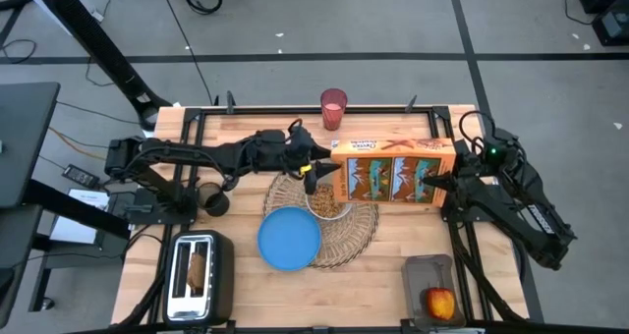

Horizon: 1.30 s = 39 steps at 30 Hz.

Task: Arrange a breakfast setting
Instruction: Pour the cereal into the white bowl

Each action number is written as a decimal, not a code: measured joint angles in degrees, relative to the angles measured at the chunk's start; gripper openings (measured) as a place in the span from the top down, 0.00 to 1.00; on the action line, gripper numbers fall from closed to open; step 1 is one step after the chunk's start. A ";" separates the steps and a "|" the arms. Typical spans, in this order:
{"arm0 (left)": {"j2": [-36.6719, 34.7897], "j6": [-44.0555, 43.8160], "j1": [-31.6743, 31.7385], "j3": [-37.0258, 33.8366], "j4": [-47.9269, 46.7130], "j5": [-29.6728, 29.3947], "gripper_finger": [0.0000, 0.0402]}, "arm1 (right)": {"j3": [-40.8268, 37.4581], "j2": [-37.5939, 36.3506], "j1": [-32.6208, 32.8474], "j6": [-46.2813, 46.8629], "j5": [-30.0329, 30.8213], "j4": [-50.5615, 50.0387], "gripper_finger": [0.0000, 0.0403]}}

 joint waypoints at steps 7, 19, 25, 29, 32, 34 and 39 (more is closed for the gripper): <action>0.00 -1.39 0.03 0.02 -3.81 0.54 0.51 | 0.00 3.61 0.00 -1.50 -0.30 0.76 0.39; 0.00 -1.43 0.05 0.04 -6.14 0.51 0.51 | 1.04 9.49 0.71 -3.69 -0.39 2.34 0.39; 0.00 -1.49 0.03 0.04 -7.73 0.43 0.51 | 2.45 13.80 3.11 -6.82 1.54 2.08 0.39; 0.00 -1.58 0.05 0.04 -8.61 0.42 0.51 | 2.45 15.59 4.60 -6.66 2.17 3.23 0.39; 0.00 -1.84 0.00 0.04 -8.83 0.54 0.51 | 2.45 15.74 5.31 -6.44 2.84 3.70 0.39; 0.00 -1.93 0.00 0.04 -8.92 0.95 0.51 | 2.43 15.68 5.63 -5.64 2.97 3.74 0.39; 0.00 -1.94 0.03 0.04 -8.81 1.15 0.51 | 2.40 15.58 5.95 -5.14 3.12 3.93 0.39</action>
